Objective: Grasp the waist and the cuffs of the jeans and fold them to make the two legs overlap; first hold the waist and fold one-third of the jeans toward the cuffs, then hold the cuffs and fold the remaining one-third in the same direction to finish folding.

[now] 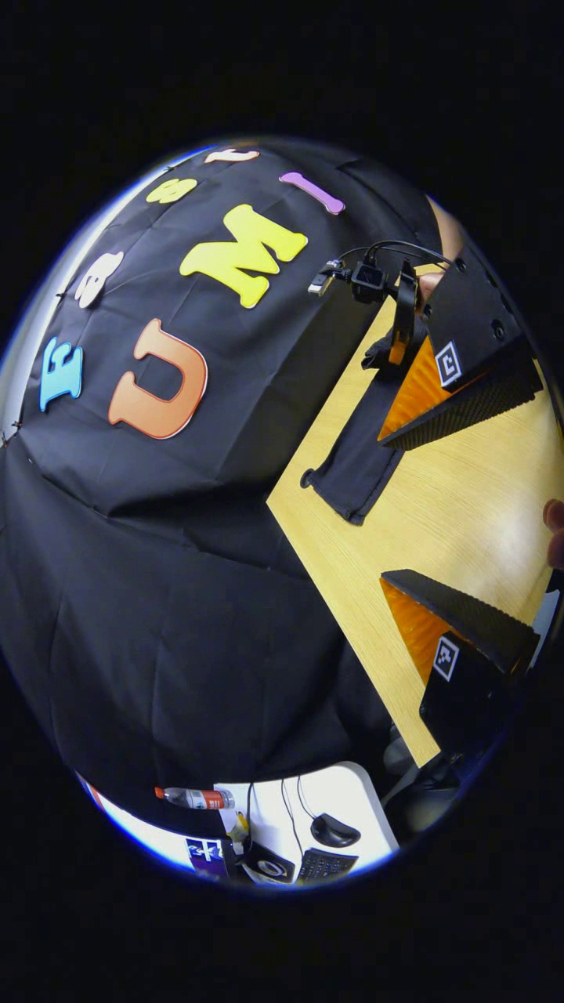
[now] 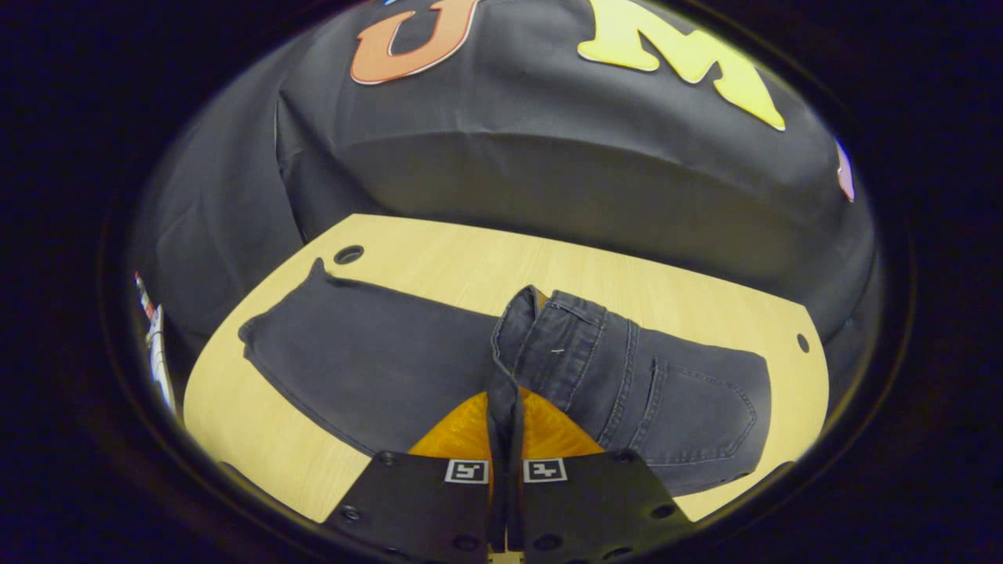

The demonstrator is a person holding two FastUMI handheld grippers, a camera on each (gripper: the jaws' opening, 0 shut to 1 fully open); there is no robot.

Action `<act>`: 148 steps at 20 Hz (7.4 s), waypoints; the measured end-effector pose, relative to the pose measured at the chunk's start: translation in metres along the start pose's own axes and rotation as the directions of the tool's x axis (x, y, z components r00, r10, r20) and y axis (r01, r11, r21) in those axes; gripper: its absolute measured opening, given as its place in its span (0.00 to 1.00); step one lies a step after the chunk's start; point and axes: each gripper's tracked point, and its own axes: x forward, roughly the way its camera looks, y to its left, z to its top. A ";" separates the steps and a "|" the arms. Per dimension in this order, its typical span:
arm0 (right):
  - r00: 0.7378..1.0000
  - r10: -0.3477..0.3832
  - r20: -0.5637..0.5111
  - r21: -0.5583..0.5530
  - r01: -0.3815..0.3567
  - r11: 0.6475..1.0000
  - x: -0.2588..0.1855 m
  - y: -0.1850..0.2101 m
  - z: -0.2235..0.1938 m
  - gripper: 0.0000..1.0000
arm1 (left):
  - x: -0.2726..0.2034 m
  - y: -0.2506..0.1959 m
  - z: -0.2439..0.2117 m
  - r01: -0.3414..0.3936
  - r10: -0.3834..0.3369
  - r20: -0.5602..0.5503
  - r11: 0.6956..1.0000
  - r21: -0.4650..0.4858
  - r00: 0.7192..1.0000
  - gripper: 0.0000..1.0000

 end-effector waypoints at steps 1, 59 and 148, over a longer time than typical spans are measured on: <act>1.000 0.003 -0.019 -0.020 -0.004 1.000 0.003 0.002 -0.005 0.01 | 0.000 0.001 -0.002 -0.003 0.003 -0.004 1.000 -0.007 1.000 0.99; 0.955 -0.151 0.257 0.107 0.127 0.986 -0.324 -0.204 0.019 0.94 | 0.295 -0.042 -0.037 0.038 -0.198 -0.104 0.606 -0.795 0.975 0.07; 0.767 -0.106 0.633 0.135 0.026 0.991 -0.394 -0.132 0.092 0.94 | -0.060 -0.280 0.077 0.239 -0.409 0.297 0.848 0.473 0.863 0.98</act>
